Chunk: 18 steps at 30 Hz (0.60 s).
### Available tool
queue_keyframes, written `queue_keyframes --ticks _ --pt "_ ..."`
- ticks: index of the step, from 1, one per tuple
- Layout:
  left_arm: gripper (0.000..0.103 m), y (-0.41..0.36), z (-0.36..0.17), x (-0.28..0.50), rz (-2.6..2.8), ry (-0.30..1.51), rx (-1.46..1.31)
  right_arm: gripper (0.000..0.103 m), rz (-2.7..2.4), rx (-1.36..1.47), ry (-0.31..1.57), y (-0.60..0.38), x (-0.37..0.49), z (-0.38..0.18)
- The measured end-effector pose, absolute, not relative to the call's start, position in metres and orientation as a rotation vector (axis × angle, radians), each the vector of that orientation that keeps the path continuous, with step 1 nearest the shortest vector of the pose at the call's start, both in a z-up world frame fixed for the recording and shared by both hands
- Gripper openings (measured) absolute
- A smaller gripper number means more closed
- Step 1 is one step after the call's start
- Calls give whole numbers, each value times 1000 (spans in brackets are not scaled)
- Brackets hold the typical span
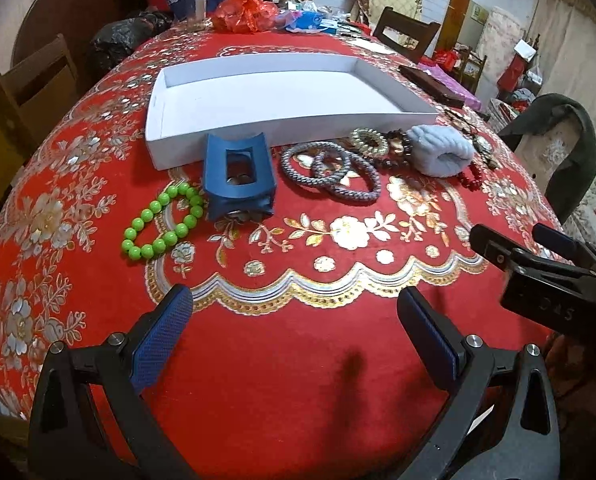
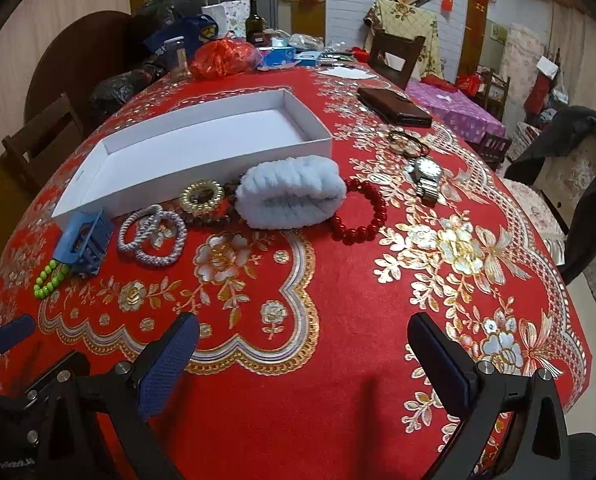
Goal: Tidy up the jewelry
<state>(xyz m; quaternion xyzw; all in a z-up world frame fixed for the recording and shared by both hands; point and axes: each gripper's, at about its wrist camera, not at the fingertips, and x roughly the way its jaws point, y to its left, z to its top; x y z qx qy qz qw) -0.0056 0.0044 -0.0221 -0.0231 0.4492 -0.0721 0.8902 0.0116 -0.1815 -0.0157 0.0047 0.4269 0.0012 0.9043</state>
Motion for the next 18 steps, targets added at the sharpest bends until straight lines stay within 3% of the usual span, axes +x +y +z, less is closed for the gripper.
queue_keyframes --ticks 18 --pt "102 23 -20 -6 -119 911 -121 103 -3 12 897 -183 14 -17"
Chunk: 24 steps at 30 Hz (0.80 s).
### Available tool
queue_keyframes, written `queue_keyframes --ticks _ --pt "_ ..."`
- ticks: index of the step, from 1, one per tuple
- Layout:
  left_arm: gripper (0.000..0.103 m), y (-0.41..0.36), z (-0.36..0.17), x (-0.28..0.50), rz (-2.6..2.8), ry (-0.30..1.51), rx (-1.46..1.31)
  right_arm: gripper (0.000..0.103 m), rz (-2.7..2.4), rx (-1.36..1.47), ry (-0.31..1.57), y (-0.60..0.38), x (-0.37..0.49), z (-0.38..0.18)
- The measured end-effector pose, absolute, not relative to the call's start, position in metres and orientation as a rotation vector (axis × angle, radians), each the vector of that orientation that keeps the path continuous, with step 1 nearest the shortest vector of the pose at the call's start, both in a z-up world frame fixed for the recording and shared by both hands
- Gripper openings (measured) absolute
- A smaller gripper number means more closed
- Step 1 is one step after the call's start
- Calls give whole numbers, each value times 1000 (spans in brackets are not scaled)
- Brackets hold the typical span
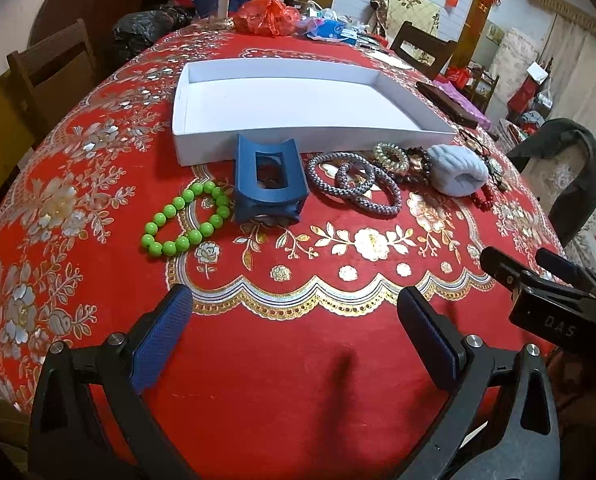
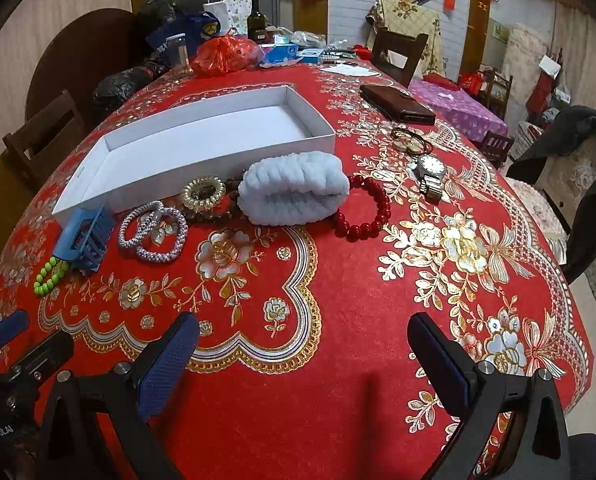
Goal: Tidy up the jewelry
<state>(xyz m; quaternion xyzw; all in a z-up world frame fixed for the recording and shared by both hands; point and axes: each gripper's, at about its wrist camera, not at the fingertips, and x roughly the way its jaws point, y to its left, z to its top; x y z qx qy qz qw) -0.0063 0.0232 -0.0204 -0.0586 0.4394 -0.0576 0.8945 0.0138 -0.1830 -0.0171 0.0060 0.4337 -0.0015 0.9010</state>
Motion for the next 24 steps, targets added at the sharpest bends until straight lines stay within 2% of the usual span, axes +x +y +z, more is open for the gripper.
queue_keyframes --ticks 24 --pt "102 26 -22 -8 -105 904 -148 103 -3 13 898 -184 15 -18"
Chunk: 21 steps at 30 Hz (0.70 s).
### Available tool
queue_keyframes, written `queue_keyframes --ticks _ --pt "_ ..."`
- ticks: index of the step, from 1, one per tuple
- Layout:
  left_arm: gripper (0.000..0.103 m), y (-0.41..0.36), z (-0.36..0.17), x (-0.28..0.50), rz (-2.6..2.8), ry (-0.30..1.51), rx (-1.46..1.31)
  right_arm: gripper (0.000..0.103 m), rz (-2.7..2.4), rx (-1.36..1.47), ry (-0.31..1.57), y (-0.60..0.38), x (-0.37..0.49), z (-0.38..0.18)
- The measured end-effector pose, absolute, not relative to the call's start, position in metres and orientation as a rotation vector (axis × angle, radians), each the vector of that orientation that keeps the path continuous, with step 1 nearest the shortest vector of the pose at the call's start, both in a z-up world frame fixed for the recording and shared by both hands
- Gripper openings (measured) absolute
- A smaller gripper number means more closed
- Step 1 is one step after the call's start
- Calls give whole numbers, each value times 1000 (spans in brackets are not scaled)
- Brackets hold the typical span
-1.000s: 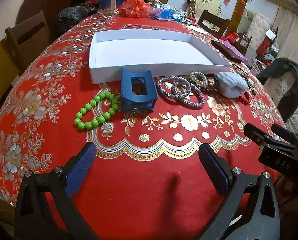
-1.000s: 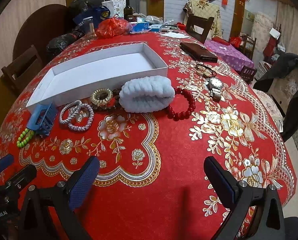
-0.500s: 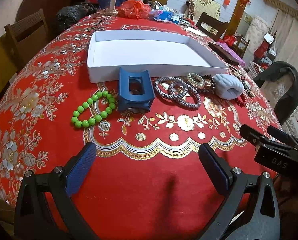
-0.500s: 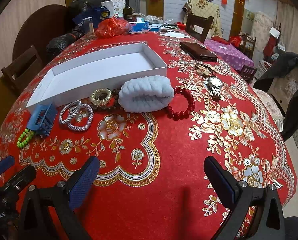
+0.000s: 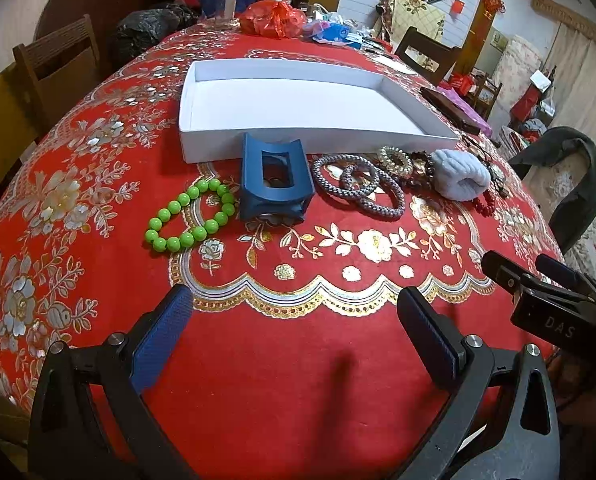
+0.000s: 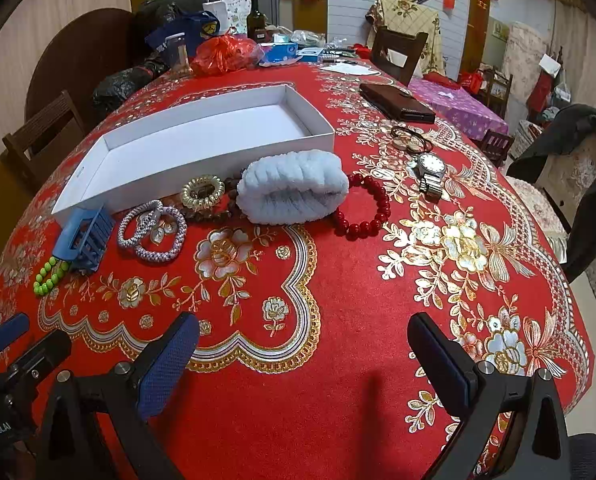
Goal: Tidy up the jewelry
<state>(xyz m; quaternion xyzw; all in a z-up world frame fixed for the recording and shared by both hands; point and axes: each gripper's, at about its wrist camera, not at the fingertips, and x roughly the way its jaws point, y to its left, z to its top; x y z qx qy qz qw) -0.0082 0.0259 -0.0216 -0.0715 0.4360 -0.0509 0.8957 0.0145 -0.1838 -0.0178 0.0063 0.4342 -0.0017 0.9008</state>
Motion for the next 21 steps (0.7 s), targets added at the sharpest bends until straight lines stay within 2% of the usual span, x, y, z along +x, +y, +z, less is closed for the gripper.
queue_keyframes --ticks 16,21 --pt "102 30 -21 -6 -114 901 -153 103 7 23 890 -185 14 -16" --pt "102 37 -13 1 -97 871 -155 103 61 -7 841 -186 30 8"
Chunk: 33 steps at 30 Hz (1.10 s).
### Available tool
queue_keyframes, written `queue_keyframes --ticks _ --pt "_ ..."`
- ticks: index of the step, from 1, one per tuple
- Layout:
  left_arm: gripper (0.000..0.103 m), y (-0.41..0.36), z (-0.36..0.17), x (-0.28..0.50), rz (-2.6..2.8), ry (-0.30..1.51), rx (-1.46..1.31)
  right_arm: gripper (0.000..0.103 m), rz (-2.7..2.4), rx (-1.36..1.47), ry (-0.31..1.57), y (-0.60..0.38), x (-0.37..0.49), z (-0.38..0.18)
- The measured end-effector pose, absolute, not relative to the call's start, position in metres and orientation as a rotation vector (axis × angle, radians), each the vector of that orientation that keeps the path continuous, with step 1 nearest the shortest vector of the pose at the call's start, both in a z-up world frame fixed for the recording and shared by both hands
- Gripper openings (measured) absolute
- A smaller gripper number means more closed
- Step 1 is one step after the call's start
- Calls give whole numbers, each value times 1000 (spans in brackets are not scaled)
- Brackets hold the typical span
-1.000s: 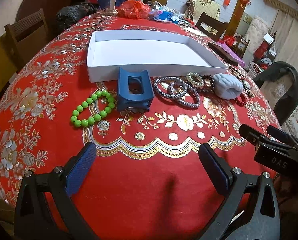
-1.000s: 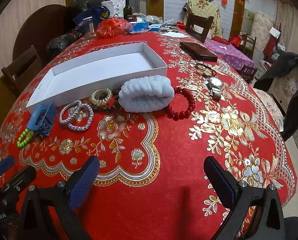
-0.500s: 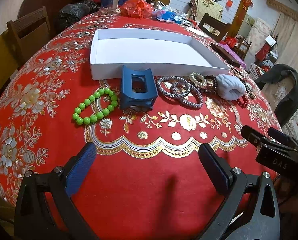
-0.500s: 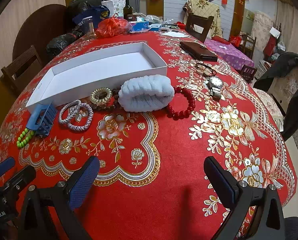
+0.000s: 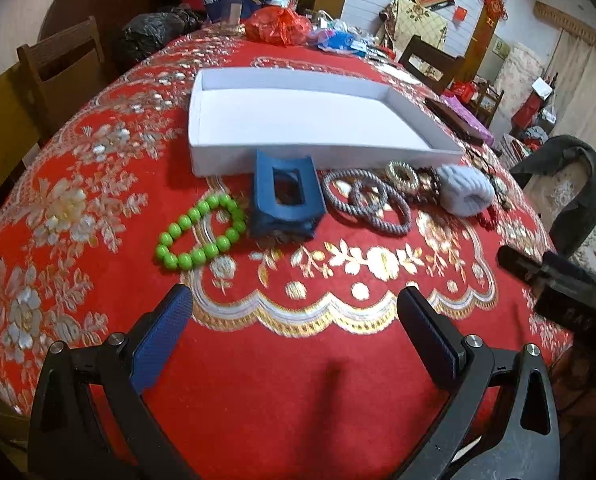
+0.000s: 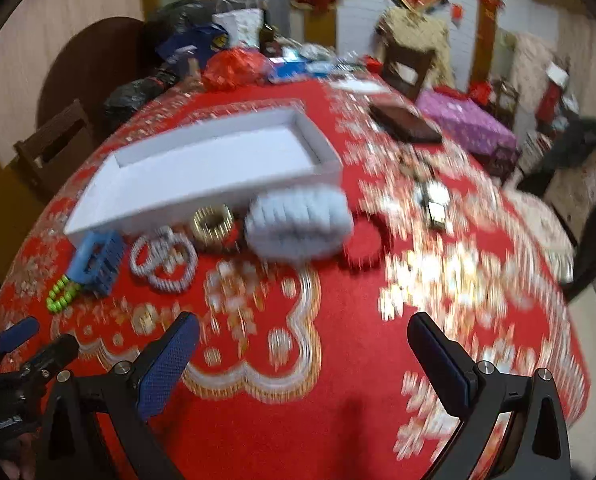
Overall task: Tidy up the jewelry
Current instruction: 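Grasp the blue hair claw clip with the left tool while the right tool grasps the fluffy scrunchie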
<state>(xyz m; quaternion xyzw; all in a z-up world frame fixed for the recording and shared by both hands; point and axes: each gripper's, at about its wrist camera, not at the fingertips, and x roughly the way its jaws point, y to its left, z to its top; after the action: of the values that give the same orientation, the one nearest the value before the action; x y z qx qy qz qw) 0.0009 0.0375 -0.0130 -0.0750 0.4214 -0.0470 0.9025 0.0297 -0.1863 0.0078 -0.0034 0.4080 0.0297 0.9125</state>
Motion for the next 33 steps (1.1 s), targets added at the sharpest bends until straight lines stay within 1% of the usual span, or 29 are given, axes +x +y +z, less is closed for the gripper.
queue_keyframes --ticks 5,7,10,12,21,22,25,26,27,33 --pt "102 43 -6 12 -80 840 -139 103 175 -96 836 -182 70 37" --pt "102 45 -5 19 -76 840 -138 103 215 -89 845 -185 85 40" --pt "102 45 -6 30 -86 847 -140 103 277 -8 815 -194 95 32" --pt "102 43 -5 40 -93 850 -134 103 260 53 843 -203 100 17" --pt "101 37 -18 85 -143 882 -144 103 221 85 855 -210 106 11" --pt "99 38 -20 88 -141 883 -141 103 221 92 858 -212 107 11" --pt "81 38 -23 91 -128 881 -117 103 229 101 871 -214 109 7" --pt "63 36 -23 90 -131 876 -104 103 232 98 879 -213 110 5" --pt "47 34 -24 91 -145 880 -94 103 232 96 885 -213 111 3" --pt "46 37 -18 83 -233 821 -112 103 218 101 912 -215 114 -4"
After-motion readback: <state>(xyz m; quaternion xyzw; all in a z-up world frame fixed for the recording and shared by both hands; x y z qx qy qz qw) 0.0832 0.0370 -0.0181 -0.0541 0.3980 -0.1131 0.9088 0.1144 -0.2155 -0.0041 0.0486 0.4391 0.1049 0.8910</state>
